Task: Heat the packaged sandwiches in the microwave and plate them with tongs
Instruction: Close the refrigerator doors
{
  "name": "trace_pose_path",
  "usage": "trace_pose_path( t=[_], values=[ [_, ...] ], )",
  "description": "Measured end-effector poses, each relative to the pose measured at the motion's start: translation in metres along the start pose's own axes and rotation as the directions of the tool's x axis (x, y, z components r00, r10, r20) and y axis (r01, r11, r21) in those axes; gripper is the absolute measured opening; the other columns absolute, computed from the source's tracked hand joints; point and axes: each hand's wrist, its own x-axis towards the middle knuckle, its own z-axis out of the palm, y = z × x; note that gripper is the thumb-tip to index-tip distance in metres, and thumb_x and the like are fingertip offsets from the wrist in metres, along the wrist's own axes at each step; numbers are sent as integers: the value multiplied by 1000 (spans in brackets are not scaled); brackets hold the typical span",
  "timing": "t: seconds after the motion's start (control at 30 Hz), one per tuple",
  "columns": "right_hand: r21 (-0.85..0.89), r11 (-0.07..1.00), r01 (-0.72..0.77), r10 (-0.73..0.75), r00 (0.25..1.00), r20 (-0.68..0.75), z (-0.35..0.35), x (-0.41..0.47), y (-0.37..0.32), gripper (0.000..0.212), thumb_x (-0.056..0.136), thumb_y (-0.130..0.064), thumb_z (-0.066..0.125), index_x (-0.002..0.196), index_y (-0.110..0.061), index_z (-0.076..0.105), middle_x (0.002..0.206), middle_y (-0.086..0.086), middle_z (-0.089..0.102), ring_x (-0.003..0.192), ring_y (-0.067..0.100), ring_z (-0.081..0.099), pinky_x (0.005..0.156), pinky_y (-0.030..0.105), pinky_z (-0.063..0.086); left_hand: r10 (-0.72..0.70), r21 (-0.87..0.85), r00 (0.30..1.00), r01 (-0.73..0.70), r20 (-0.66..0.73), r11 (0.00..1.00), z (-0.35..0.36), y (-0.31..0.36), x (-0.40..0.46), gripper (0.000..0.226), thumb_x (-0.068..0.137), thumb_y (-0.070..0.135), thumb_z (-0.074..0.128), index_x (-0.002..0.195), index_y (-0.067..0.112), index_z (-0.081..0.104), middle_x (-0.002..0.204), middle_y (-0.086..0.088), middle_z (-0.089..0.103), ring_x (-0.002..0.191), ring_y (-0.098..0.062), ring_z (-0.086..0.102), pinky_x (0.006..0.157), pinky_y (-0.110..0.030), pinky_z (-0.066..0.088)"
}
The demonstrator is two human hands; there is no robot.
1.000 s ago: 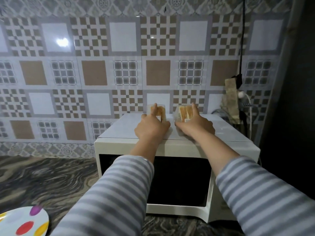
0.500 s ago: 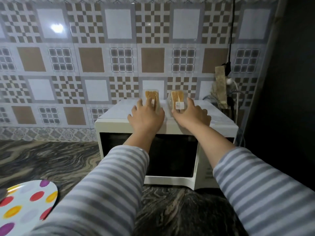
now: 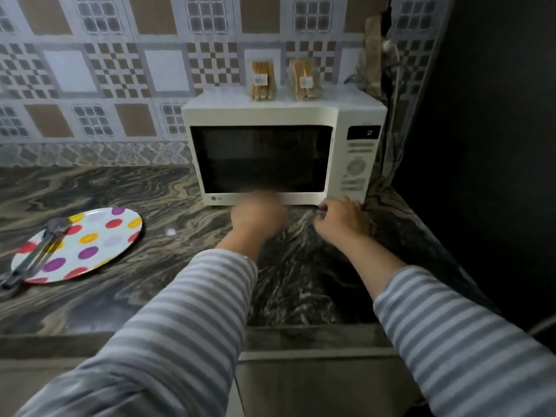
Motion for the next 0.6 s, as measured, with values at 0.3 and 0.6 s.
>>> trace_pose_path(
  t=[0.3, 0.6],
  values=[
    [-93, 973, -211, 218, 973, 71, 29, -187, 30, 32, 95, -35, 50, 126, -31, 56, 133, 2, 51, 123, 26, 47, 99, 39, 44, 130, -13, 953, -132, 274, 991, 25, -30, -165, 21, 91, 36, 50, 104, 29, 65, 106, 0, 65, 96, -27, 62, 81, -37, 54],
    [-70, 918, -391, 391, 857, 336, 18, -372, 108, 35, 94, -33, 48, 129, -29, 54, 129, 5, 53, 120, 29, 45, 95, 39, 39, 231, 22, 805, -290, 547, 957, 80, 1, -311, 35, 85, 33, 50, 113, 22, 67, 121, -3, 65, 111, -27, 61, 89, -34, 50]
  ],
)
